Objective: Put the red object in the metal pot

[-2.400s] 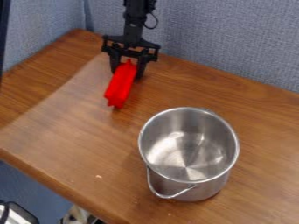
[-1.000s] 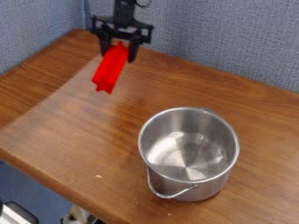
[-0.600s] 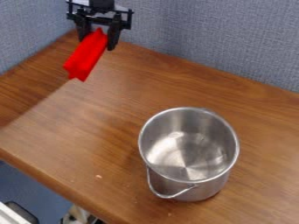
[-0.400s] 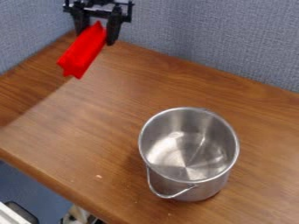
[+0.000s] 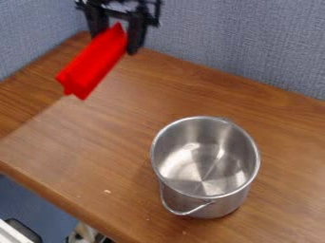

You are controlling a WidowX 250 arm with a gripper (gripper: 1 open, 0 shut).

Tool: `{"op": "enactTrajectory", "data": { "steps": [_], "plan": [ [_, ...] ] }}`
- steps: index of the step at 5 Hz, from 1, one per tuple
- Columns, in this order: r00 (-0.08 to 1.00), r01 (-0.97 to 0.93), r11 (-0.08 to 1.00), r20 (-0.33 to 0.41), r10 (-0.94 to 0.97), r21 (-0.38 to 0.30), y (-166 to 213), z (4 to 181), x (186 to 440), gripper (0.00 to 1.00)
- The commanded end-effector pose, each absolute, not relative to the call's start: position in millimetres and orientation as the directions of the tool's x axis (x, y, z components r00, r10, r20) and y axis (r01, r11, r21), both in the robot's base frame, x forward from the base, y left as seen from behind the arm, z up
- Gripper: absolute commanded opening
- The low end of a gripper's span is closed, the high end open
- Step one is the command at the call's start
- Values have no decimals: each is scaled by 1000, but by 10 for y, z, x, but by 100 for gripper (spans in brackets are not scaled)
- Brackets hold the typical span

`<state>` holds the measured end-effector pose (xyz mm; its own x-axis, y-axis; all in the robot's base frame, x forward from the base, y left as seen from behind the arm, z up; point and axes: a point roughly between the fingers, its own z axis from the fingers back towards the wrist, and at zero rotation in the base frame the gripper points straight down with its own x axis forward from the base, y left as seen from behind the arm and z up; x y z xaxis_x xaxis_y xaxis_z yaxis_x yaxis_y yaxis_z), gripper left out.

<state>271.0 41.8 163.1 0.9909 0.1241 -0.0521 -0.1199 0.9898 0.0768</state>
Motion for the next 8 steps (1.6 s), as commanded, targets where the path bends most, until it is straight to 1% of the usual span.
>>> {"op": "enactTrajectory", "data": {
  "steps": [1,2,3,4,5,6,7,8],
  "plan": [
    [999,41,996,-10,-40,78,20,1668,2534,0],
    [994,106,992,-15,-105,65,-381,1625,2310,0],
    [996,86,994,-34,-84,60,-622,1556,2248,0],
    [992,121,991,-34,-119,56,-735,1524,2057,0],
    [991,129,990,-36,-128,51,-716,1403,1883,0],
    [992,125,991,-27,-124,51,-614,1225,1740,0],
    [995,100,993,8,-101,60,-507,1181,1800,0],
    [997,78,995,8,-79,61,-549,1219,1852,0]
  ]
}}
